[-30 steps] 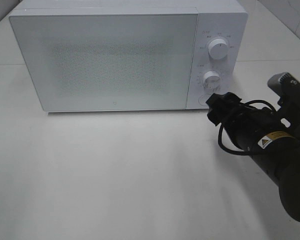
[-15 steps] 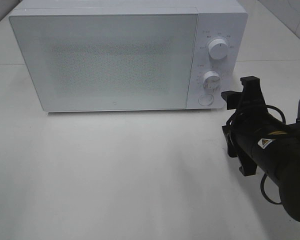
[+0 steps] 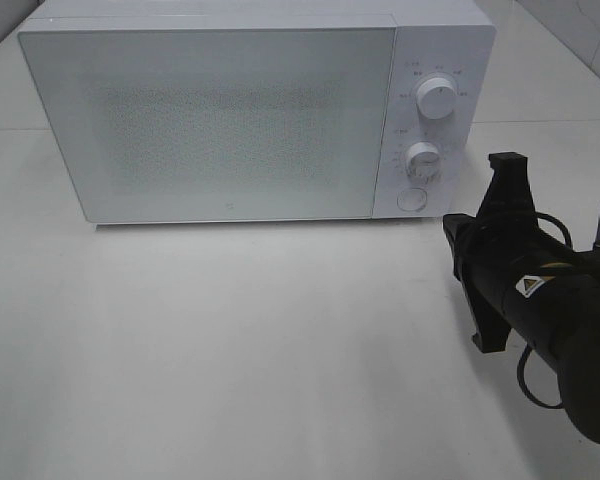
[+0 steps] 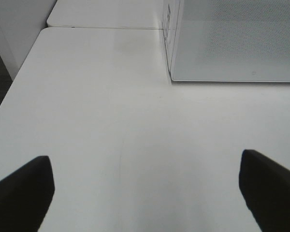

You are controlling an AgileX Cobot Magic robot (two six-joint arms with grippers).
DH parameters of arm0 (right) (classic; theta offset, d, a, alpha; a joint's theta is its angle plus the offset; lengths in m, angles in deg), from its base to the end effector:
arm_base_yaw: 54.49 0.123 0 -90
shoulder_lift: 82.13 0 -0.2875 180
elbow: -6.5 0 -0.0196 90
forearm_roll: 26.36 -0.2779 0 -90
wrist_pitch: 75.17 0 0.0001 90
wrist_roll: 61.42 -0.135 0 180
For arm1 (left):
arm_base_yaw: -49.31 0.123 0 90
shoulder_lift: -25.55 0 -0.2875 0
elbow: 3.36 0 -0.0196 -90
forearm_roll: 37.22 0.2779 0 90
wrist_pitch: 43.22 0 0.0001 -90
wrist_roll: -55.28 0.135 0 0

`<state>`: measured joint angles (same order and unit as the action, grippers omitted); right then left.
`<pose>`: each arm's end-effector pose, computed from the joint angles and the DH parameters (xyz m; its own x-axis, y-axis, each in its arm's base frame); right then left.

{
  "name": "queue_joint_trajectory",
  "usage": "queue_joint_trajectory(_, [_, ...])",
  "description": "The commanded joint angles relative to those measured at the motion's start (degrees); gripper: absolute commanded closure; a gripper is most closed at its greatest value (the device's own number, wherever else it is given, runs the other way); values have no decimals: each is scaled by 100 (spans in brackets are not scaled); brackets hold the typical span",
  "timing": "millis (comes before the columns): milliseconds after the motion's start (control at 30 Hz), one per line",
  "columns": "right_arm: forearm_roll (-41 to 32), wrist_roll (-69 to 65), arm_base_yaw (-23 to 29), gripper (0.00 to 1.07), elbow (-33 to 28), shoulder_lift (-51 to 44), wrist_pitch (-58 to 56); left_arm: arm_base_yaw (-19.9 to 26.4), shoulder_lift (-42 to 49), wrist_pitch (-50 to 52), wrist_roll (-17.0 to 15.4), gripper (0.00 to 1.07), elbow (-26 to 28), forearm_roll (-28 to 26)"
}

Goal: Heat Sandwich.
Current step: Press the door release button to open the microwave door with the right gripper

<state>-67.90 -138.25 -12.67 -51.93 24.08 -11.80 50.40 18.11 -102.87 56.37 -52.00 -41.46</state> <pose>0.2589 0.1243 0.1018 -0.0818 0.9956 -0.0456 0.2508 0.0649 0.9659 0.0561 -0.0076 0.2731 -0.4336 -0.0266 -0.9007 0.0305 0.9986 -0.0442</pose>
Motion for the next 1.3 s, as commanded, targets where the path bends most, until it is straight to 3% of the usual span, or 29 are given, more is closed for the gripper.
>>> queue_joint_trajectory(33, [29, -29, 23, 107, 17, -6, -206, 17, 149, 40, -6, 9, -23, -29])
queue_joint_trajectory(433, [607, 92, -613, 107, 487, 63, -1140, 17, 149, 40, -6, 9, -23, -29])
queue_joint_trajectory(867, [1776, -521, -1318, 107, 1335, 1060, -1324, 17, 149, 40, -6, 9, -23, -29])
queue_joint_trajectory(1300, [2045, -619, -1759, 107, 2028, 1707, -1358, 17, 149, 40, -6, 9, -23, -29])
